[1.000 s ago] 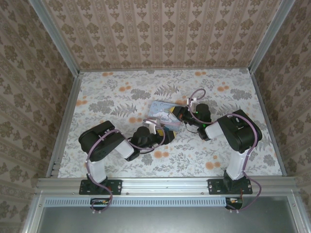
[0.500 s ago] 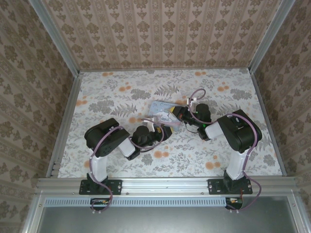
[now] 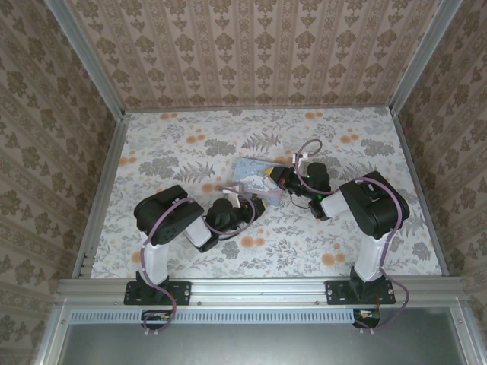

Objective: Unlock the padlock with the key

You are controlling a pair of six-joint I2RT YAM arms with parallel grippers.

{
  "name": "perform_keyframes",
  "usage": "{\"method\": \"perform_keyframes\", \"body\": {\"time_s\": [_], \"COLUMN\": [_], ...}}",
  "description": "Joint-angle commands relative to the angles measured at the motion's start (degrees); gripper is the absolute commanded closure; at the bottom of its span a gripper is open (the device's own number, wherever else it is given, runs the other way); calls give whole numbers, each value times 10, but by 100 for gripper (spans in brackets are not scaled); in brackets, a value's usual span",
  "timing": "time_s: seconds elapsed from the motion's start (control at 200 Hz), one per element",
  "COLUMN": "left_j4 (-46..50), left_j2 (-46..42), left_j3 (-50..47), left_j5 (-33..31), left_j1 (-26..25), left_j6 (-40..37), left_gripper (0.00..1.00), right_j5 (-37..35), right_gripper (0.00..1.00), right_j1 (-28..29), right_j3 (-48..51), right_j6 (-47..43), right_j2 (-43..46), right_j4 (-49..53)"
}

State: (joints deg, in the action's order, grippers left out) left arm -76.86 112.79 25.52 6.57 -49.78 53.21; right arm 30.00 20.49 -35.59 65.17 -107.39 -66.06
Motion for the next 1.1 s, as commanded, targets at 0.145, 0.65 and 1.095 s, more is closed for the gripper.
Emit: {"method": "perform_keyframes", "body": {"time_s": [0.145,0.65,1.095], "left_j4": [39,82,129], "left_j2": [30,29,9], "left_j3": [-18,-10,-3], "left_j5": [-14,-26,-27], "left_j1": [-2,-1,-1], "left_j6": [14,9,13], "left_gripper": [63,82,100], "right_j5": [-4,-4,-2], "right_gripper": [100,100,100], "right_j1": [-1,-1,-1], "right_j3": [1,1,-2], "right_j6": [5,7,10], "right_j2": [-16,-19,-20], "right_j4": [9,7,7]}}
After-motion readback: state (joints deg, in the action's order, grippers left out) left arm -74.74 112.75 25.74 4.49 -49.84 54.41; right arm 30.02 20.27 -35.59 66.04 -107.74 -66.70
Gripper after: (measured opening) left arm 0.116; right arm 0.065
